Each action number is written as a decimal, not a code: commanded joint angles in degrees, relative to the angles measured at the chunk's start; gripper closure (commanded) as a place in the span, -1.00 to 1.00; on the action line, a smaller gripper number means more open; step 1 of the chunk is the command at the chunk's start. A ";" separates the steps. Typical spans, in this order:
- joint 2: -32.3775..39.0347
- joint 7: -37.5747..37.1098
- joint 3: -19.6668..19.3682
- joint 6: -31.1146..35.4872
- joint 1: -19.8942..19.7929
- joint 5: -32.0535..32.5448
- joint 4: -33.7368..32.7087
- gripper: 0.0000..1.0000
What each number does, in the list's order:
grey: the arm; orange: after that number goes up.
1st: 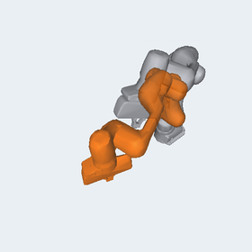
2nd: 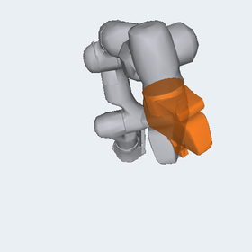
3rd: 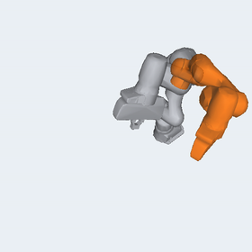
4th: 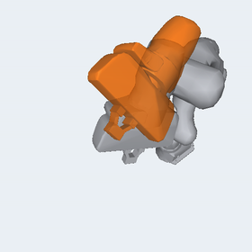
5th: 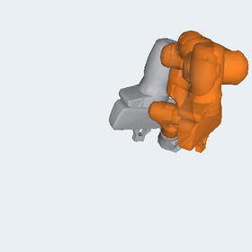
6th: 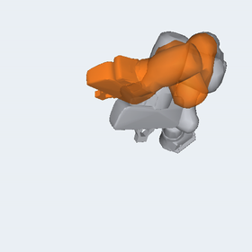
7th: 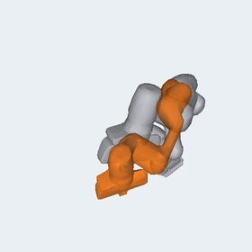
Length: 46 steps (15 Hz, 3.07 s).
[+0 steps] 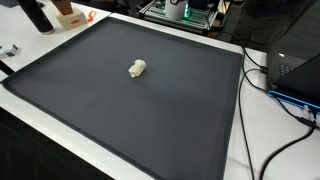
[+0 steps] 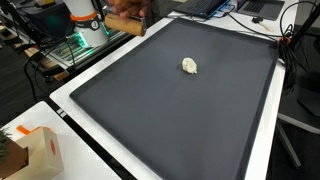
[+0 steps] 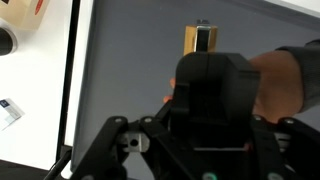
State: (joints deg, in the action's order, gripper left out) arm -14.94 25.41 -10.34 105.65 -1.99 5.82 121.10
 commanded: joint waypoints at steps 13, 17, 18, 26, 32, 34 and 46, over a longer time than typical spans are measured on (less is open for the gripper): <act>0.48 0.75 0.71 -0.15 -0.79 -0.14 -0.42 0.03; 0.48 0.75 0.71 -0.15 -0.79 -0.14 -0.42 0.03; 0.49 0.75 0.71 -0.15 -0.79 -0.14 -0.42 0.03; 0.49 0.75 0.72 -0.15 -0.79 -0.14 -0.42 0.03; 4.04 4.26 -0.63 2.75 -0.19 -6.38 -1.22 0.53; 6.29 6.86 -0.91 5.27 -0.21 -10.94 -1.42 0.53; 20.32 13.88 2.44 22.07 -3.03 -43.34 -1.30 0.53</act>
State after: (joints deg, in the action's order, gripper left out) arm 3.02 38.53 -9.71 125.14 -3.24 -31.57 120.60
